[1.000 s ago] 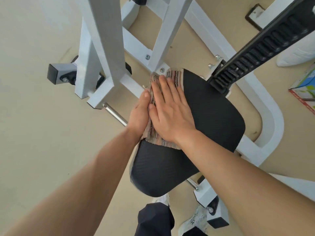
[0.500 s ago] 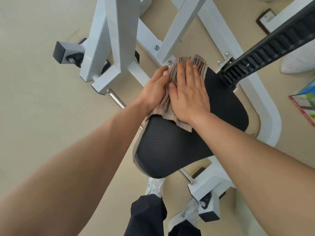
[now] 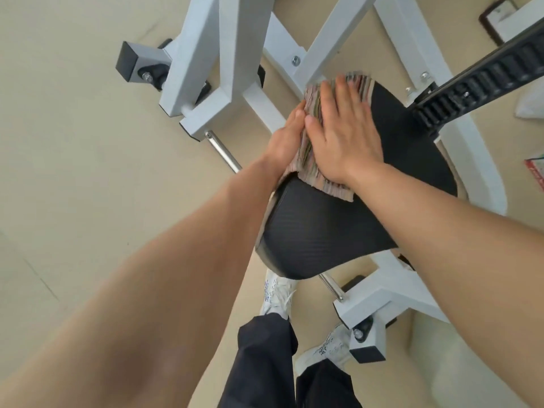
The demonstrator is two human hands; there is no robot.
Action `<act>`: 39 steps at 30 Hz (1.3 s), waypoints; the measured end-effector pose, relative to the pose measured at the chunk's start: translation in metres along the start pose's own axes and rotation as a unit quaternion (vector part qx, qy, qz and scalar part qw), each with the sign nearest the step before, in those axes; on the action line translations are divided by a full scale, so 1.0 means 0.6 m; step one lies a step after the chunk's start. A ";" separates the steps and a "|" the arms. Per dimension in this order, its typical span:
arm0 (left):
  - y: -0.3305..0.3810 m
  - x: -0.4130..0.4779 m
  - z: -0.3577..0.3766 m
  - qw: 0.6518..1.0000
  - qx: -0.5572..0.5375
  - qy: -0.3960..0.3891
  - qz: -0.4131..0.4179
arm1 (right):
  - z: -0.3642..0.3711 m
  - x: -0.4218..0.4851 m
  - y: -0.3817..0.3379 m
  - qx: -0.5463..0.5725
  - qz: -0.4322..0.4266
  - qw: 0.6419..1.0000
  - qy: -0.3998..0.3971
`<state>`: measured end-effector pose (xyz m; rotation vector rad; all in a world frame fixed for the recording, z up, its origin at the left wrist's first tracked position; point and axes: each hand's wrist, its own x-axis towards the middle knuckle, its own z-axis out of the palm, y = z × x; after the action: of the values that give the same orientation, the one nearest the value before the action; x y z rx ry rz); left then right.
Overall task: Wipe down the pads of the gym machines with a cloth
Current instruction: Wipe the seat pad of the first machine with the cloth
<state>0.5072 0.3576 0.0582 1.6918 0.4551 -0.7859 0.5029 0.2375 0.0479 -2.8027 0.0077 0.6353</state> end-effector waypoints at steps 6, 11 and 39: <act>-0.087 -0.103 -0.035 0.991 -0.093 -0.095 0.023 | 0.034 -0.150 -0.063 0.007 -0.014 0.999 0.038; -0.155 -0.240 -0.027 0.967 -0.235 -0.095 -0.020 | 0.067 -0.269 -0.113 -0.007 -0.040 0.997 0.058; -0.019 -0.083 -0.022 0.461 0.684 -0.304 0.476 | 0.170 -0.255 -0.205 0.510 0.365 0.601 0.496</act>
<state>0.4685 0.3786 0.0869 2.2642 -2.0821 -0.7401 0.3290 0.3745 0.0558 -1.5062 1.2930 -0.7282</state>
